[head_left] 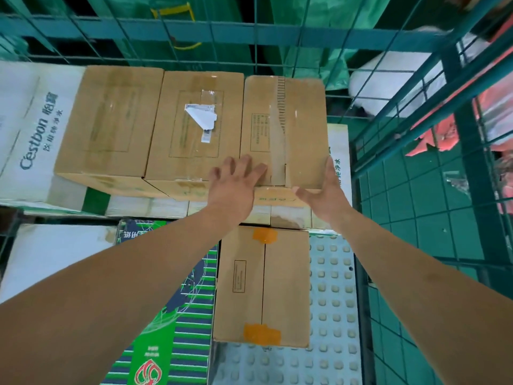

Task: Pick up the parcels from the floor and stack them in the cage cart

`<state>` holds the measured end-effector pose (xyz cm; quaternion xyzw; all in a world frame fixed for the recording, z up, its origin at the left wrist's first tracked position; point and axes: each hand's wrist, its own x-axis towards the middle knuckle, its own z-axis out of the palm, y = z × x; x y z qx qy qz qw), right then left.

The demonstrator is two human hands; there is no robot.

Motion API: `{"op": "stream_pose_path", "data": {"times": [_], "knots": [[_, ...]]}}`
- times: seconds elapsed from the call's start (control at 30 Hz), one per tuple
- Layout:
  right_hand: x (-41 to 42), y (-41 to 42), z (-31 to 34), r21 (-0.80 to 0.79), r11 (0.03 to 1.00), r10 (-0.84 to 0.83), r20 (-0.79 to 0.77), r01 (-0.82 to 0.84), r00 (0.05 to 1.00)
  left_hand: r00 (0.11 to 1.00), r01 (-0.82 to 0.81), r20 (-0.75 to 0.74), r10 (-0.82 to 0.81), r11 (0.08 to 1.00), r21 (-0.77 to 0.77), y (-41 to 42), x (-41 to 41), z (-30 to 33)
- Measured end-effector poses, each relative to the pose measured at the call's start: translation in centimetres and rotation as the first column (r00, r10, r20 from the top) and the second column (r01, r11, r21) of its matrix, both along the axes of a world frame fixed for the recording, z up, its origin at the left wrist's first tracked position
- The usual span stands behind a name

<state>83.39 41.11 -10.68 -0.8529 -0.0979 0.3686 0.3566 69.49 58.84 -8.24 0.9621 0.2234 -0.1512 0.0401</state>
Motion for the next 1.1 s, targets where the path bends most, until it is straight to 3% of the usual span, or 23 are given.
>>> {"op": "stream_pose_path", "data": {"times": [0.13, 0.3, 0.47, 0.63, 0.83, 0.97, 1.07, 1.1], "knots": [[0.1, 0.8, 1.3, -0.102, 0.995, 0.024, -0.010, -0.025, 1.000, 0.995, -0.011, -0.098, 0.004, 0.998, -0.068, -0.1, 0.7, 1.5], [-3.4, 1.4, 3.9, -0.202, 0.979, -0.018, 0.081, 0.034, 0.997, 0.981, -0.175, -0.130, 0.143, 0.944, -0.279, -3.2, -0.8, 4.2], [-9.2, -0.4, 8.7, -0.211, 0.972, 0.115, 0.061, -0.100, 0.992, 0.947, -0.316, -0.121, 0.297, 0.800, -0.510, -7.3, -4.9, 8.1], [-14.1, -3.0, 17.6, -0.068, 0.997, 0.041, -0.042, -0.043, 0.998, 0.868, -0.402, -0.059, 0.493, 0.628, -0.666, -9.5, -8.5, 16.1], [-19.9, -5.2, 29.9, 0.050, 0.998, 0.047, -0.124, -0.041, 0.991, 0.714, -0.413, 0.034, 0.699, 0.460, -0.786, -11.1, -14.8, 29.2], [-23.7, -5.0, 35.5, 0.125, 0.986, 0.130, -0.138, -0.112, 0.982, 0.579, -0.412, 0.109, 0.808, 0.405, -0.816, -10.9, -20.0, 34.4], [-26.8, -4.4, 38.1, 0.168, 0.974, 0.171, -0.101, -0.152, 0.980, 0.460, -0.390, 0.121, 0.879, 0.323, -0.862, -10.7, -24.0, 37.9], [-30.3, -3.3, 40.3, 0.186, 0.956, 0.249, -0.097, -0.228, 0.964, 0.366, -0.389, 0.137, 0.921, 0.285, -0.876, -10.2, -28.3, 39.8]]}}
